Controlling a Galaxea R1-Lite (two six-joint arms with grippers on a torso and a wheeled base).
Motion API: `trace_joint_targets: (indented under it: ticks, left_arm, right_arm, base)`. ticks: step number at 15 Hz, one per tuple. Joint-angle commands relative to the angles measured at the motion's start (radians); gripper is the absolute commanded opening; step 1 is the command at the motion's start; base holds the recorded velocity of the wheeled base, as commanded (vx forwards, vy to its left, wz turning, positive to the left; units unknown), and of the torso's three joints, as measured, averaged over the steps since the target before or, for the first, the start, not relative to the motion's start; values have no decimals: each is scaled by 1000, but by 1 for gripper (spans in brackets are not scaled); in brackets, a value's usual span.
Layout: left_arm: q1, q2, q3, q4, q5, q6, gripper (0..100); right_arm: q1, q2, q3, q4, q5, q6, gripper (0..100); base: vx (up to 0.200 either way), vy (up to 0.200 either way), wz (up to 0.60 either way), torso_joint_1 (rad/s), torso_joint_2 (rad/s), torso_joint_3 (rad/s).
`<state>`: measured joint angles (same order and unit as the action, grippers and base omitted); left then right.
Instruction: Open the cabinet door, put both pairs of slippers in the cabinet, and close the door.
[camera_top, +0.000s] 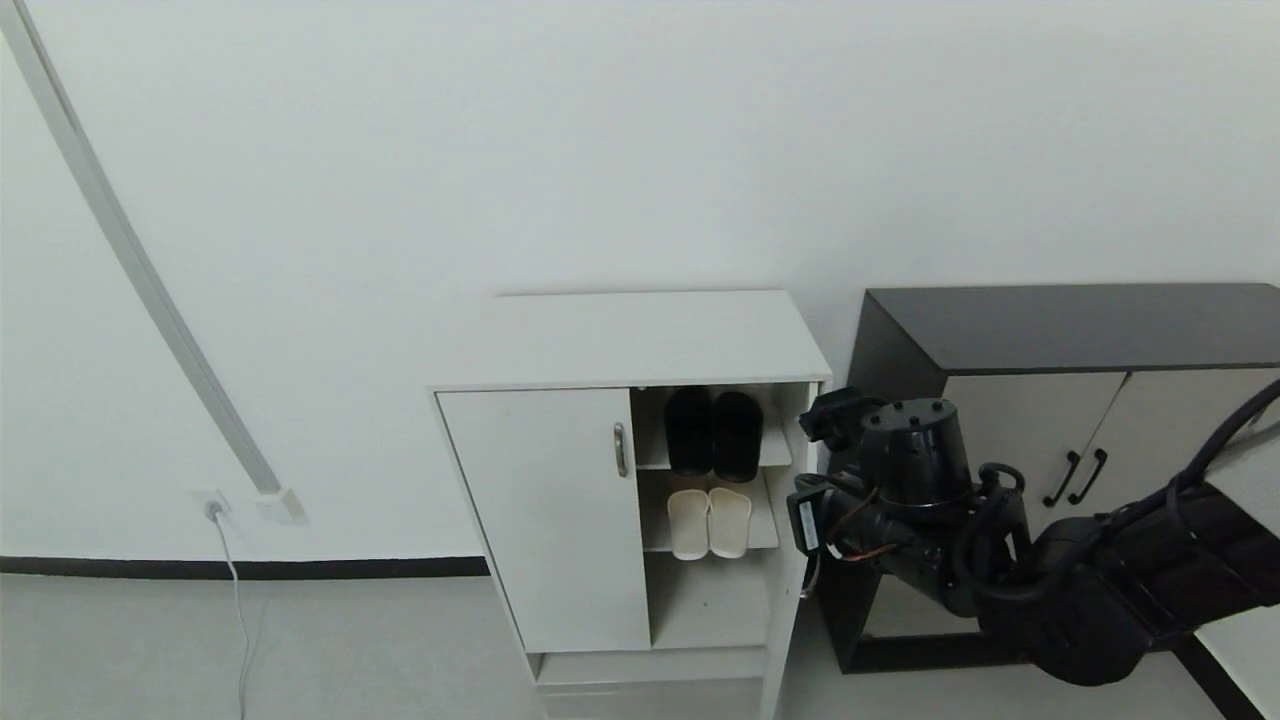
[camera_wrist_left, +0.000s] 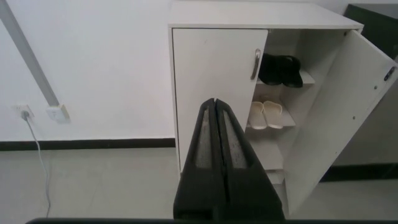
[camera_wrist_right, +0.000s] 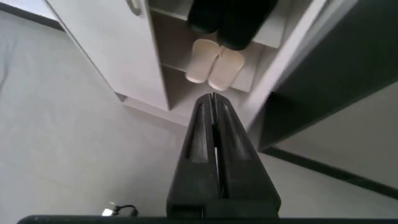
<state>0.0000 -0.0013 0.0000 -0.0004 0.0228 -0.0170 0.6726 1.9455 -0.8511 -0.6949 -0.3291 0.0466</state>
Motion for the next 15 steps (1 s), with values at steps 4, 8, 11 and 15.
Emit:
trace_joint_targets:
  ticks: [4,8,11,15]
  left_arm:
    - [0,1,0,-1,0,-1,0]
    - [0,1,0,0,0,-3,0]
    - [0,1,0,-1,0,-3,0]
    - [0,1,0,-1,0,-3,0]
  right_arm:
    - [-77,-31,67,58,1,-65,0]
    - [-108,41,67,63,2,-86,0]
    - [-108,81,32,60,10,-77,0]
    - [-102,131,24,-25,15,-76,0]
  base:
    - [100,0,0,-4,0,5]
    - [0,0,0,0,0,0]
    - [0,0,0,0,0,0]
    - [0,0,0,0,0,0]
